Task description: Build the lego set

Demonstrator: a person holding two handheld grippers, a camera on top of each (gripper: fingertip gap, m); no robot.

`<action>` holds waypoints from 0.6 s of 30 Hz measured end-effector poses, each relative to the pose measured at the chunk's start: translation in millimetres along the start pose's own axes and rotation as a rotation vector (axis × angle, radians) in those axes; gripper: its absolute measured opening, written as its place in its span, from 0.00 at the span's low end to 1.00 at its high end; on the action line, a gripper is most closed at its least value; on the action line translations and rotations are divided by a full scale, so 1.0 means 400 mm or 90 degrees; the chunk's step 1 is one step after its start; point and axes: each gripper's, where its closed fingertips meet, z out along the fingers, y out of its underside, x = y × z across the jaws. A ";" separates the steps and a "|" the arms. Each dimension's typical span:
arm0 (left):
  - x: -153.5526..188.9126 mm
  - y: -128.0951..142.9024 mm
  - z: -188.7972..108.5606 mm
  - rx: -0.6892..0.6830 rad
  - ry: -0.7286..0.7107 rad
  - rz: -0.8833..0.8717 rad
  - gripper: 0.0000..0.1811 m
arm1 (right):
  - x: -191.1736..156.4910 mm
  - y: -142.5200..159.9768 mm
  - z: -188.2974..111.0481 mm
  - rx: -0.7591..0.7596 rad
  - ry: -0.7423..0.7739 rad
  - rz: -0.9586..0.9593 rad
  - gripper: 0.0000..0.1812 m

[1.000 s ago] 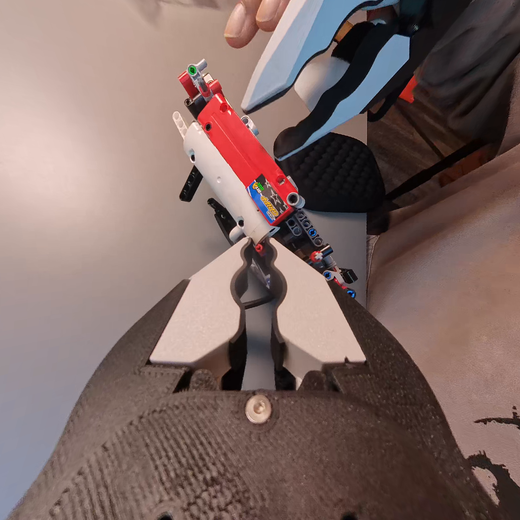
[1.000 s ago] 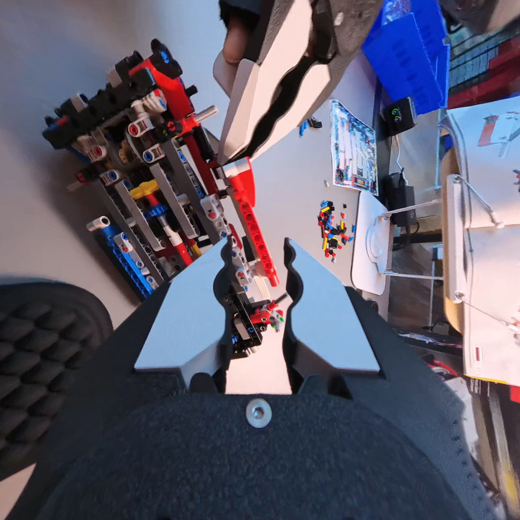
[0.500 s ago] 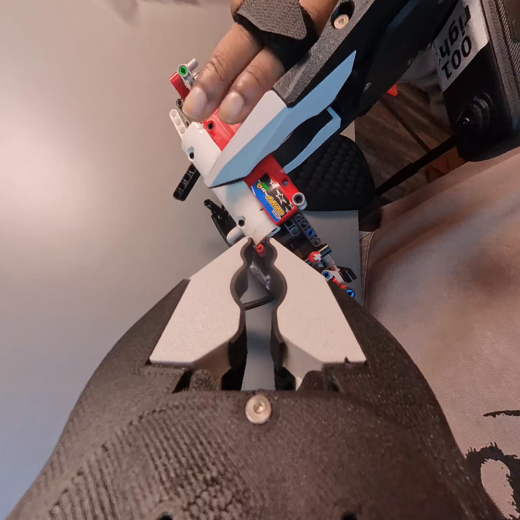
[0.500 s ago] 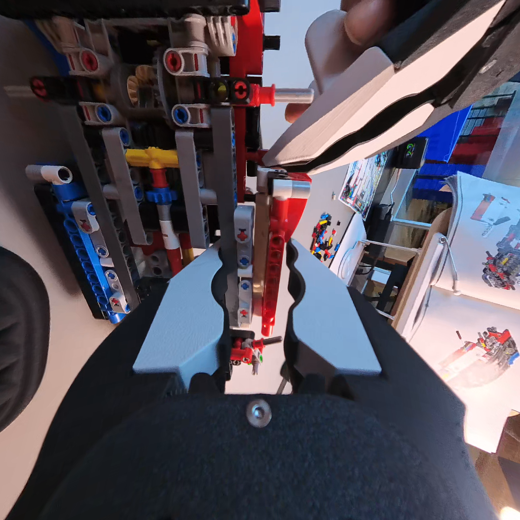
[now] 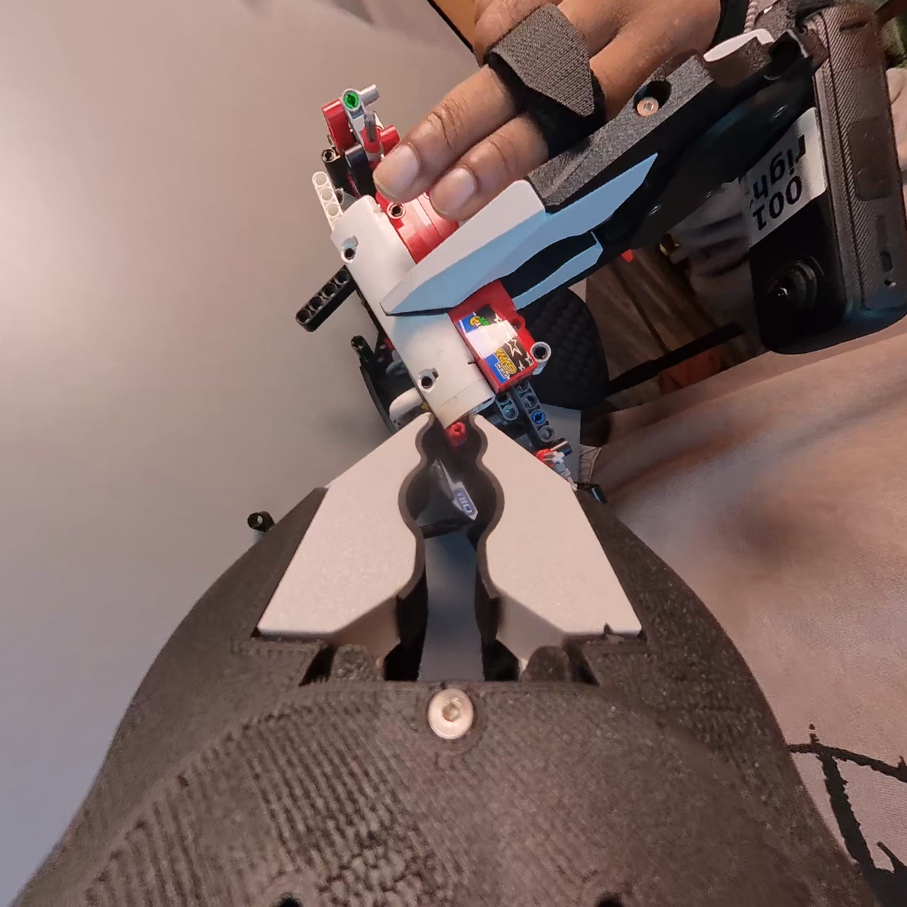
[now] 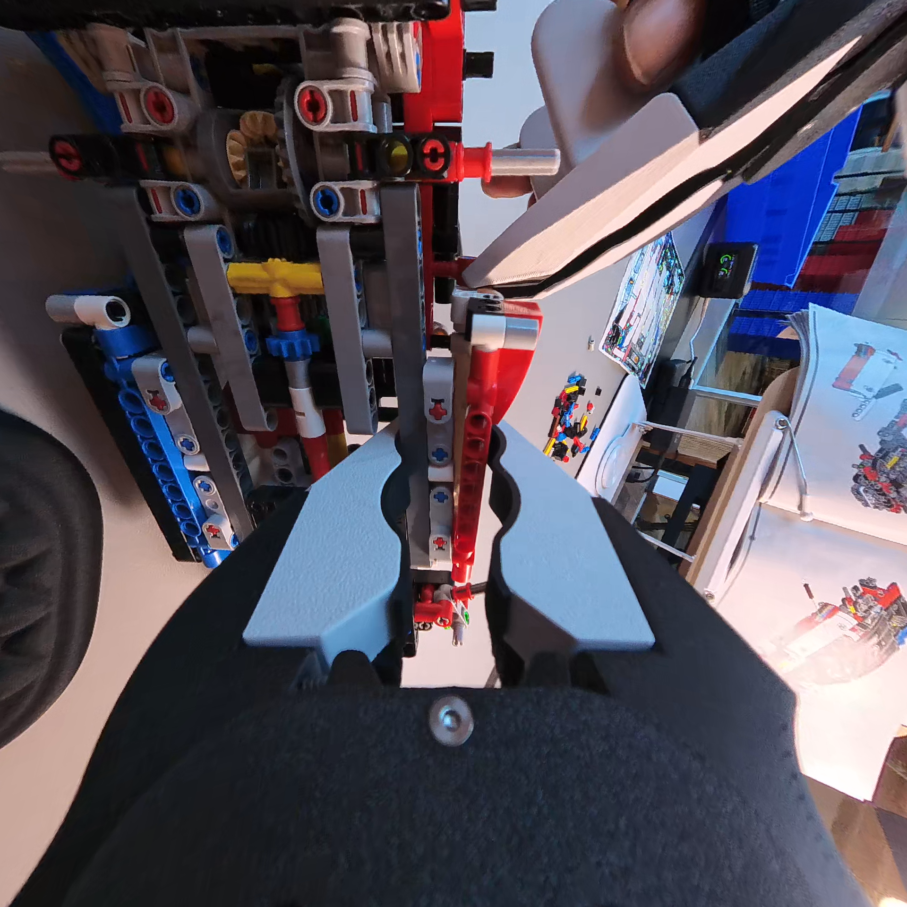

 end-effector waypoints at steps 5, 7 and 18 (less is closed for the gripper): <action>0.001 -0.007 -0.017 -0.025 -0.092 0.083 0.11 | 0.002 0.002 0.002 -0.008 0.007 0.005 0.14; -0.004 -0.005 -0.026 -0.058 -0.147 0.131 0.13 | 0.002 0.004 0.002 -0.013 0.004 0.015 0.14; -0.018 -0.020 -0.084 -0.087 -0.211 0.174 0.15 | 0.007 0.015 0.004 -0.045 0.036 0.042 0.14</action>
